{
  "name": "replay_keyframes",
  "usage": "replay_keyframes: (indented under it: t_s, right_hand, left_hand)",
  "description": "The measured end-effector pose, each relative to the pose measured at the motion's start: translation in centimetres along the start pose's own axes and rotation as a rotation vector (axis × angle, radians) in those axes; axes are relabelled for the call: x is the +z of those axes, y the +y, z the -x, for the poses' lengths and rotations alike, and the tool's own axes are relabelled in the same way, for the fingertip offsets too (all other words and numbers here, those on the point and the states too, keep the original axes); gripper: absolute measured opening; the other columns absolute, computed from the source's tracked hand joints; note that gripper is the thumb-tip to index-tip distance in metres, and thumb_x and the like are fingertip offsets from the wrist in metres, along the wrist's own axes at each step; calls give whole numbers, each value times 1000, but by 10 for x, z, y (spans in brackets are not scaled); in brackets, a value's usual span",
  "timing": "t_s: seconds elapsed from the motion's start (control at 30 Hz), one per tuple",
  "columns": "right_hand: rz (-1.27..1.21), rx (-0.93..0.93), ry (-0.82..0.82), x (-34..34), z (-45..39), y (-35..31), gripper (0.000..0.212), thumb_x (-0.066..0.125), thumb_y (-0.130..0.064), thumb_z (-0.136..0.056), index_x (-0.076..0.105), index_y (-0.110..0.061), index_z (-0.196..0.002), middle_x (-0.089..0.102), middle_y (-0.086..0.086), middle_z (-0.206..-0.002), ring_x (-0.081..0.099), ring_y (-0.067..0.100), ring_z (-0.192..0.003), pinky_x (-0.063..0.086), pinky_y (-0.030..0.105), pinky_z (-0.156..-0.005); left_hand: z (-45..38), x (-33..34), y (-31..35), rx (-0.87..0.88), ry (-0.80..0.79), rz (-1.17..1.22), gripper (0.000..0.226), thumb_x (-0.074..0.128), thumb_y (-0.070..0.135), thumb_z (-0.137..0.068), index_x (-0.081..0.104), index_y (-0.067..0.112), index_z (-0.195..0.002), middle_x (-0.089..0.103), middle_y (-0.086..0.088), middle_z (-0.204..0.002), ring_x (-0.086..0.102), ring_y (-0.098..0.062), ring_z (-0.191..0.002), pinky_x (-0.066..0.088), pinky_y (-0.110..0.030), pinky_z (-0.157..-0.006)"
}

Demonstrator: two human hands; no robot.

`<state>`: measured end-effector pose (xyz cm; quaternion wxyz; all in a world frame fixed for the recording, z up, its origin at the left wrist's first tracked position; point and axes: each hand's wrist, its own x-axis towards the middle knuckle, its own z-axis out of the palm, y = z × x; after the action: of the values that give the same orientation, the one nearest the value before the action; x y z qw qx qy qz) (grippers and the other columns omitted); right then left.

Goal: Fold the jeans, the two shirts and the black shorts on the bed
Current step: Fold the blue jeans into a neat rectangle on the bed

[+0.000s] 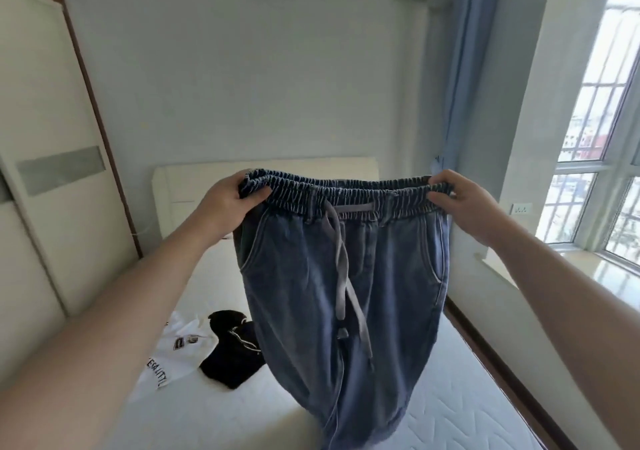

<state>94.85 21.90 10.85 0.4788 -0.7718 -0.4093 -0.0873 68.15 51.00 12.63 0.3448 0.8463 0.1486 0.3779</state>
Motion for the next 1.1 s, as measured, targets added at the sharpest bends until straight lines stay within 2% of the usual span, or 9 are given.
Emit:
replay_keyframes:
  t_s: [0.07,0.17,0.27,0.4,0.67,0.77,0.87,0.93,1.1]
  right_hand:
    - [-54,-59,15,-17,-14,-15,21,65,-22,-91,59,-41,-88,61,0,-79,51,20,-69,41,35,-73]
    - [-161,-145,61,-35,-31,-36,17,65,-22,-89,60,-38,-86,59,-12,-74,51,20,-71,41,39,-75]
    - [-229,-205,96,-44,-45,-52,27,59,-9,-95,60,-34,-84,57,-8,-69,49,22,-66,41,41,-66]
    - [-182,-186,82,-42,-58,-62,23,60,-12,-95,60,-32,-84,59,-1,-72,51,22,-67,41,38,-67]
    - [60,-133,8,-34,-60,-57,9,63,-26,-94,56,-24,-88,67,13,-78,56,20,-62,44,33,-62]
    - [-56,-79,11,-27,-60,-52,9,62,-24,-95,58,-17,-93,63,16,-76,54,22,-62,43,35,-60]
    - [-280,-27,13,-19,-58,-54,7,59,-19,-97,57,-13,-94,58,16,-79,52,22,-65,39,35,-57]
    - [-401,13,19,-13,-54,-56,8,56,-17,-99,56,-15,-91,57,12,-76,52,18,-60,38,31,-53]
    - [-537,96,79,7,-48,-55,8,60,-24,-97,59,-19,-90,61,10,-83,58,24,-75,48,40,-69]
  left_hand:
    - [-12,-17,19,43,18,28,16,64,28,-95,62,43,-91,67,33,-80,58,19,-78,42,-9,-75]
    - [-26,-37,46,117,29,80,9,62,28,-96,64,37,-94,69,32,-83,62,15,-77,46,-7,-72]
    - [-40,-50,66,182,70,52,8,62,31,-95,63,38,-91,70,26,-80,62,13,-76,44,-3,-67]
    - [-56,-56,69,218,128,-121,3,63,38,-94,61,40,-93,62,25,-90,54,12,-82,37,-8,-69]
    - [-56,-56,40,178,56,-282,9,57,38,-97,58,33,-89,61,19,-83,55,-5,-78,37,-13,-68]
    - [-51,-52,35,125,62,-148,16,57,39,-97,61,33,-83,66,13,-80,60,-6,-79,43,-22,-71]
    - [-41,-48,34,-19,-16,312,27,68,52,-81,71,25,-83,74,6,-82,69,-15,-79,51,-34,-79]
    - [-36,-41,34,-139,-43,563,26,66,43,-84,70,19,-92,76,0,-87,71,-17,-80,56,-34,-77]
    - [-28,-9,35,-243,134,696,15,59,24,-98,67,11,-99,76,-4,-87,72,-19,-79,56,-33,-74]
